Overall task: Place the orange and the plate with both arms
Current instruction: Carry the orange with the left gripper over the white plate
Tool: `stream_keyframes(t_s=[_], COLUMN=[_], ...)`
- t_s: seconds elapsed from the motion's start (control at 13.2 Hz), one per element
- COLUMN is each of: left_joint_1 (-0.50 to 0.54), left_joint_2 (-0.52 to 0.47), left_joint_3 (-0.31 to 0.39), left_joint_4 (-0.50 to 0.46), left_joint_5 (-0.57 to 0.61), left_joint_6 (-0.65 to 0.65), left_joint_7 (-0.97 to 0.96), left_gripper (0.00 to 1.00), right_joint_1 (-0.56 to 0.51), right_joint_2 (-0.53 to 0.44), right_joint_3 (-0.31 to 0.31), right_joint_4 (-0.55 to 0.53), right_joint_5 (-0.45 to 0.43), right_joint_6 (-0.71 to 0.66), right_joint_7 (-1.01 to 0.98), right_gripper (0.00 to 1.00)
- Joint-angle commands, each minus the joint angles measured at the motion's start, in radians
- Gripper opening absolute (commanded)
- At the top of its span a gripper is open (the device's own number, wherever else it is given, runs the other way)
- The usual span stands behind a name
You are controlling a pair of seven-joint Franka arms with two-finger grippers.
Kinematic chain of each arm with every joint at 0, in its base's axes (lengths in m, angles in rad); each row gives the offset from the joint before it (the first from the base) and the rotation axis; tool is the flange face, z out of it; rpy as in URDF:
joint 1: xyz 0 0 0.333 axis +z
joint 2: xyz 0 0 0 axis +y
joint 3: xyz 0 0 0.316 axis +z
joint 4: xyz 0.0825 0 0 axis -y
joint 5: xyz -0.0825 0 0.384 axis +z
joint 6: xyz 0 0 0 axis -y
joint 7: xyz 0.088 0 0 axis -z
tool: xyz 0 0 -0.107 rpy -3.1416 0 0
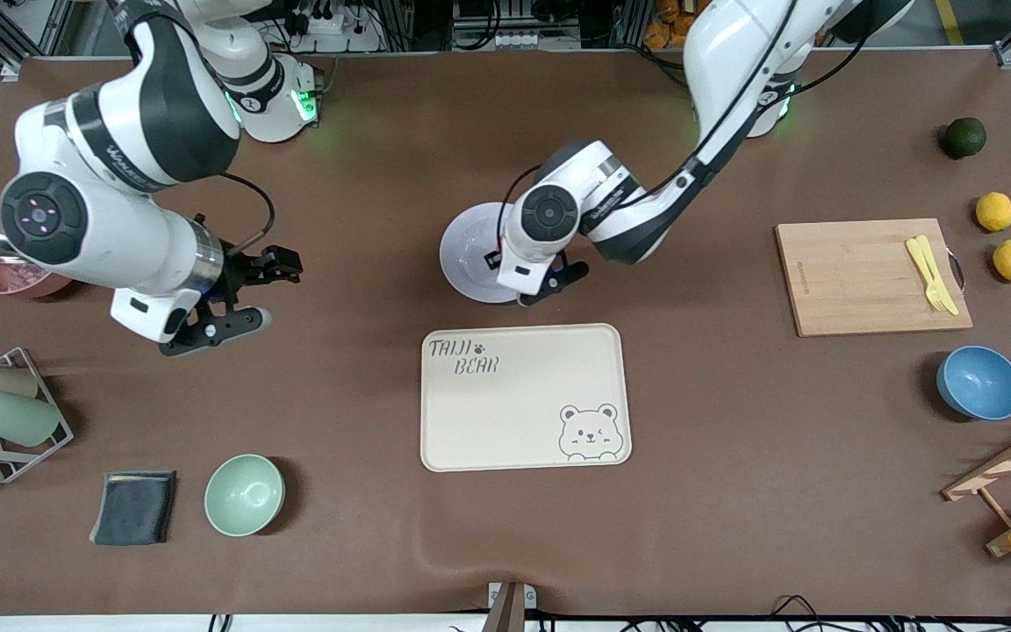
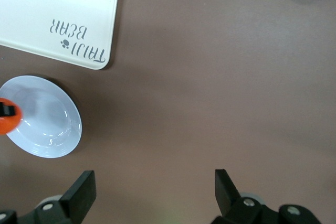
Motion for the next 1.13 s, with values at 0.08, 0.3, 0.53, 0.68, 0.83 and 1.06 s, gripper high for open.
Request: stream_keyframes(t_s=[0.08, 0.3, 0.53, 0.68, 0.83, 1.06], left_joint_1=[-0.05, -0.062, -0.067, -0.054, -0.038, -0.019], left_joint_2=[0.089, 0.118, 0.133, 0.121, 0.045, -0.144], left_joint_3=[0.01, 0.01, 0.01, 0.01, 0.042, 0.103], left_joint_4=[0.035, 0.025, 0.024, 0.028, 0.023, 0.034], left_joint_5=[0.006, 0.006, 0.006, 0.006, 0.018, 0.059], left_joint_6=[0.088, 0.115, 0.115, 0.11, 0.06, -0.114], left_joint_7=[-0.019, -0.021, -0.024, -0.022, -0.022, -0.016], left_gripper=[0.1, 0.32, 1.0, 1.0, 1.0, 1.0], right_joint_1=[-0.01, 0.006, 0.008, 0.008, 0.025, 0.026], right_joint_2=[0.024, 0.024, 0.018, 0.004, -0.028, -0.031], right_joint_3=[-0.015, -0.015, -0.011, -0.011, -0.008, -0.008], right_joint_4=[0.013, 0.002, -0.031, -0.083, -0.16, -0.2], right_joint_5=[0.005, 0.019, 0.1, 0.123, 0.126, 0.225], right_joint_6=[-0.007, -0.001, 0.013, 0.068, 0.138, 0.154], right_joint_7=[-0.013, 0.008, 0.167, 0.18, 0.188, 0.266], right_gripper=[1.0, 1.0, 1.0, 1.0, 1.0, 1.0])
